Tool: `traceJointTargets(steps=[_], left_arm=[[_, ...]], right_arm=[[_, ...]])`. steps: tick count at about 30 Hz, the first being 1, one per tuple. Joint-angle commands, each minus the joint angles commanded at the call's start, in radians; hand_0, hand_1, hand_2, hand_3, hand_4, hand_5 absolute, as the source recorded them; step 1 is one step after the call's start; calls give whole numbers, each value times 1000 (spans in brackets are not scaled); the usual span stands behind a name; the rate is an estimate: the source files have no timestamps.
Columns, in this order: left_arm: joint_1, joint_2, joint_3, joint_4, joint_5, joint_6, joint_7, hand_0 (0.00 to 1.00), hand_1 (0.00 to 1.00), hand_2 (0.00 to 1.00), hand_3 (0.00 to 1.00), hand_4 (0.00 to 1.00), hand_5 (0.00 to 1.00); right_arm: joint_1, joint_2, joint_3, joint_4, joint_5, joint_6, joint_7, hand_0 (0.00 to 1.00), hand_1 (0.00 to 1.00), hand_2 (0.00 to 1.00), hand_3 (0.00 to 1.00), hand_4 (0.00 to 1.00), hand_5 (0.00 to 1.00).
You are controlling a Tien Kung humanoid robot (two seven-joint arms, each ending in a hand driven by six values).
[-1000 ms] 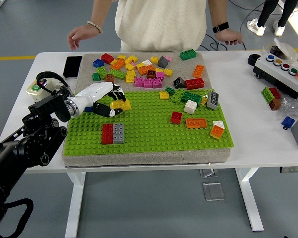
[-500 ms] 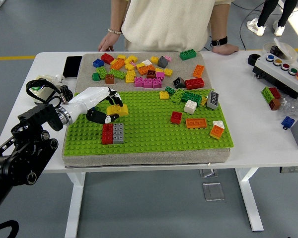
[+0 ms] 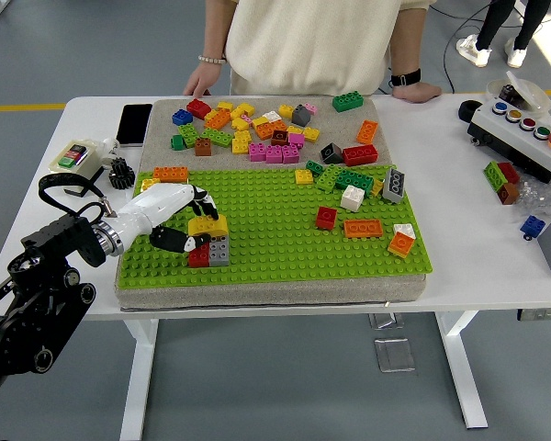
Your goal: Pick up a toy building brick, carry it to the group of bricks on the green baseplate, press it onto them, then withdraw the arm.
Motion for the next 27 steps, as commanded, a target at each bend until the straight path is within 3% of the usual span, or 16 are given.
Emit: traceJointTargets(steps=[27], left_arm=[[38,22,4,-63,-11,-24,5,605,566,542,526,670,2]], right_arm=[[2,-1,7,0,-2,1,-5,728,635,684,624,948,494]])
